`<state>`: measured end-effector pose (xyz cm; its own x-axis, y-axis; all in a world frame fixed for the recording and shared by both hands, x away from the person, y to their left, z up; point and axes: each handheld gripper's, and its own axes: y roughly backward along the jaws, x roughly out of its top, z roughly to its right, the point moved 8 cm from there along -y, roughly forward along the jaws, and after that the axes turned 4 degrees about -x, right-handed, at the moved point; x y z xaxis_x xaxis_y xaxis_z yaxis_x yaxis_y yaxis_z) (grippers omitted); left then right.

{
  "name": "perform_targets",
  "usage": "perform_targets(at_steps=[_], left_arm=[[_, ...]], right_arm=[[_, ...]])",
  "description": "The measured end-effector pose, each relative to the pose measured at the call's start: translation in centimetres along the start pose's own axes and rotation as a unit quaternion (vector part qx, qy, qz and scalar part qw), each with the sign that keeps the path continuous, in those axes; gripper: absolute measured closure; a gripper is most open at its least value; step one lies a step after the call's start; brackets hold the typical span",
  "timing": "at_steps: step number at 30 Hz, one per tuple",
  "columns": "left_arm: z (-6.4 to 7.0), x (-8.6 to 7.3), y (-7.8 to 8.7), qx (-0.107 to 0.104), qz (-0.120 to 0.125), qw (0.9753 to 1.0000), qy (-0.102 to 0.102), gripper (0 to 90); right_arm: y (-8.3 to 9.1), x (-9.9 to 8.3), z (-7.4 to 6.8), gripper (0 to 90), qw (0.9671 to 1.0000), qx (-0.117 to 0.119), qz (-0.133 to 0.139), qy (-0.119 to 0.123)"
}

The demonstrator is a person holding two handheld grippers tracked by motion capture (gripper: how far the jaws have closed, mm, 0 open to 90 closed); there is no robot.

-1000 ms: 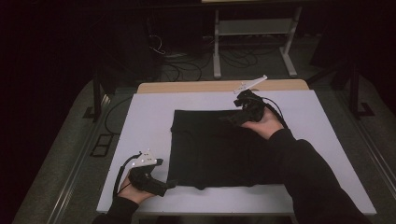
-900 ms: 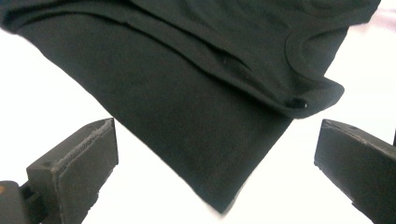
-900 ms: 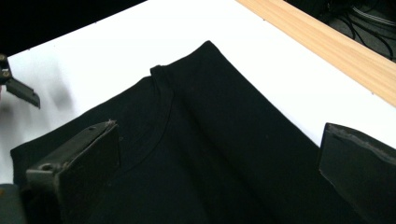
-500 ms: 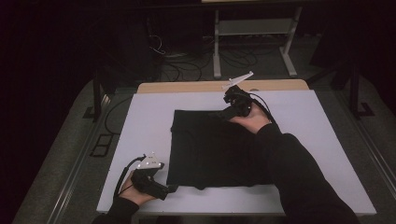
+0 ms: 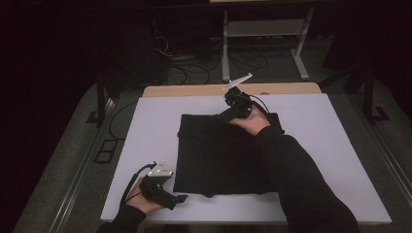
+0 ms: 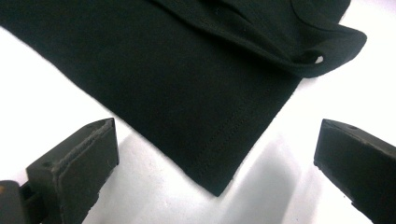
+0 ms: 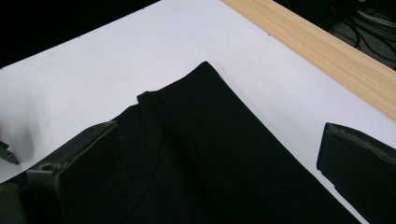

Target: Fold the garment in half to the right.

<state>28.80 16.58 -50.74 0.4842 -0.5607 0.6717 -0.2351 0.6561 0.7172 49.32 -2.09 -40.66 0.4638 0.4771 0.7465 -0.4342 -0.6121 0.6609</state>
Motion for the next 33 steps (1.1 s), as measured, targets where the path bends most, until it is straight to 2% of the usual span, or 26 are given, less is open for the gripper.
perform_targets(at_steps=[6, 9, 12, 22, 27, 33], left_arm=[[0.0, 0.1, -0.1, 0.007, -0.003, 0.9999, -0.007, 0.0], [-0.1, 0.2, -0.1, 0.013, -0.001, 0.9999, -0.010, 4.2], [0.0, 0.3, -0.3, 0.014, 0.007, 0.9999, -0.004, 5.5], [-0.1, 0.4, -0.3, 0.025, 0.004, 0.9994, -0.024, 13.6], [-0.1, 0.7, -0.3, 0.026, 0.009, 0.9993, -0.026, 22.8], [-0.2, 0.9, -0.2, 0.025, 0.015, 0.9993, -0.024, 40.4]], right_arm=[[-1.4, 0.6, 0.1, 0.0, 1.0000, -0.003, -0.001, 0.000], [-2.4, 0.8, 0.2, 0.0, 1.0000, -0.004, -0.004, -0.003], [-3.4, 1.1, 0.2, 0.0, 0.9999, -0.005, -0.008, -0.005], [-6.8, 1.8, -0.1, 0.0, 0.9998, -0.002, -0.019, -0.005], [-8.2, 1.8, 0.0, 0.0, 0.9996, -0.002, -0.024, -0.013], [-9.8, 2.1, -0.2, 0.0, 0.9994, 0.001, -0.031, -0.014]])
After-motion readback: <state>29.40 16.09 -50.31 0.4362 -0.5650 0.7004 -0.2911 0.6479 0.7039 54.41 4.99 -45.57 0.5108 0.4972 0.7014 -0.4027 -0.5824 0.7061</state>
